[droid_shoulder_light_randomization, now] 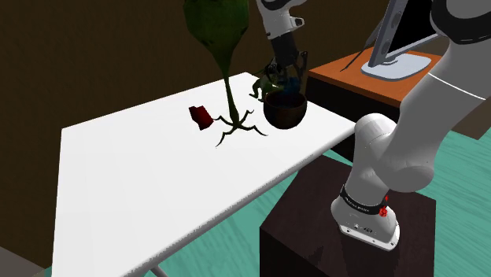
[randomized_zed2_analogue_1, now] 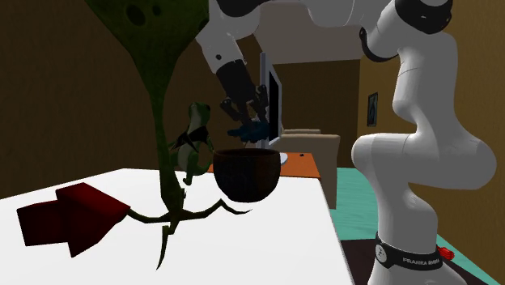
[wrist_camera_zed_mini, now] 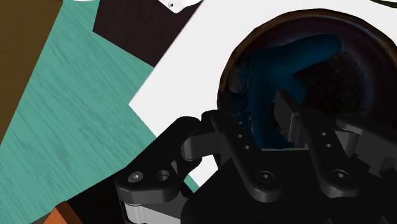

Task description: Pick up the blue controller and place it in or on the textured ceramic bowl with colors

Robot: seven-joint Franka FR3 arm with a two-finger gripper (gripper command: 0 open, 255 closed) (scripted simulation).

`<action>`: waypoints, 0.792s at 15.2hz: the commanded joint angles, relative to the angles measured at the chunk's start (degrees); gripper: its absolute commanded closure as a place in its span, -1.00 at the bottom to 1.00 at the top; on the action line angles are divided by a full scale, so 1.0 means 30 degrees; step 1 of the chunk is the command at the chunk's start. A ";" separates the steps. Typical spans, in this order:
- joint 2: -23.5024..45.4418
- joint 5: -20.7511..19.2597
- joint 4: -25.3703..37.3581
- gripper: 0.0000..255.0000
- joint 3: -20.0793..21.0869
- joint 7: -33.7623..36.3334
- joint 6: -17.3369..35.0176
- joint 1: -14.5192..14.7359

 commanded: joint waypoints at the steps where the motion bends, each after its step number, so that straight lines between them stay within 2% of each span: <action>1: 0.0007 0.0034 0.0518 1.00 0.0071 -0.0016 -0.0505 0.0021; 6: 0.0558 0.0461 0.2273 1.00 0.0248 0.0039 -0.1818 0.0253; 12: 0.0231 0.0291 0.0481 1.00 0.0162 0.0197 -0.0301 0.0148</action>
